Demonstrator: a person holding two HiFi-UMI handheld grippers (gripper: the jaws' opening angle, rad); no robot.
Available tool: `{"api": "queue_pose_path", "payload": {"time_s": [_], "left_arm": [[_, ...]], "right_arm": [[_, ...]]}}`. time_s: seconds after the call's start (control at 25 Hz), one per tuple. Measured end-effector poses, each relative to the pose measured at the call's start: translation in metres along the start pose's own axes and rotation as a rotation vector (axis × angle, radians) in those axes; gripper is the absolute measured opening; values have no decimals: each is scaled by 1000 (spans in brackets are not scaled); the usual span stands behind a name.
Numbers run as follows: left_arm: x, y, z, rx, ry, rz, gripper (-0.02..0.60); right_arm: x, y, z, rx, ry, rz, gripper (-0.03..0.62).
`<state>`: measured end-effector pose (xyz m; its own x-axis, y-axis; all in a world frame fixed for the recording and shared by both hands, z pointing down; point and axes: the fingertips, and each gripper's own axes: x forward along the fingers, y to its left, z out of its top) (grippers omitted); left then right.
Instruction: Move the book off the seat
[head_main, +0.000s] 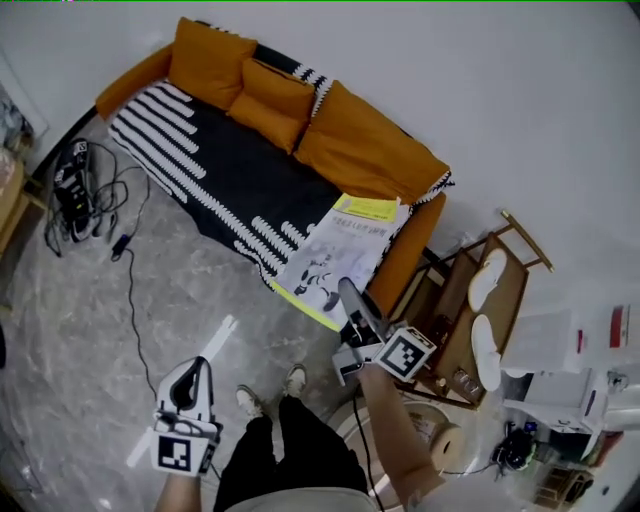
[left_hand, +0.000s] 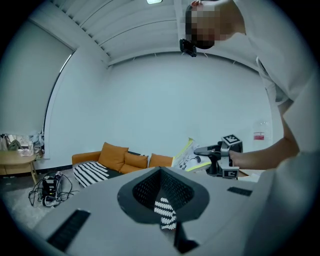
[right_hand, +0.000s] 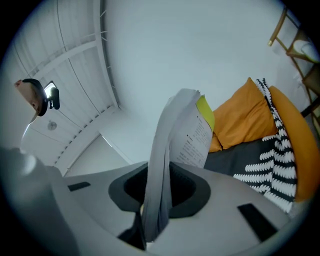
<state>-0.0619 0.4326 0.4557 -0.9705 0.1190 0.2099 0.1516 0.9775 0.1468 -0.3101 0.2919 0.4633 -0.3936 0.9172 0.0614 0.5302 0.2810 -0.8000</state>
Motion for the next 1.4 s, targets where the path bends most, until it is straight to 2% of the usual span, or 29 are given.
{"api": "queue_pose_path", "payload": {"time_s": [0.16, 0.4, 0.52, 0.68, 0.88, 1.08, 1.24, 1.4], "left_arm": [[-28, 4, 10, -3, -43, -3, 17], [-61, 16, 47, 2, -53, -51, 17], [-79, 16, 60, 11, -89, -81, 17], [-87, 11, 67, 28, -124, -120, 17], [-82, 2, 91, 22, -147, -183, 17], [-49, -30, 94, 21, -142, -336, 17], [-13, -108, 100, 42, -128, -517, 17], [14, -187, 102, 70, -149, -687, 17]], "right_arm": [[-35, 38, -5, -28, -25, -13, 91], [-65, 104, 1, 54, -122, 8, 89], [-81, 132, 0, 39, -166, 17, 89], [-101, 149, 7, 4, -225, 32, 89], [-139, 167, 34, -20, -318, -9, 89], [-195, 176, 58, -55, -440, -65, 89], [-267, 169, 83, -85, -548, -152, 89], [-341, 158, 96, -115, -657, -234, 89]]}}
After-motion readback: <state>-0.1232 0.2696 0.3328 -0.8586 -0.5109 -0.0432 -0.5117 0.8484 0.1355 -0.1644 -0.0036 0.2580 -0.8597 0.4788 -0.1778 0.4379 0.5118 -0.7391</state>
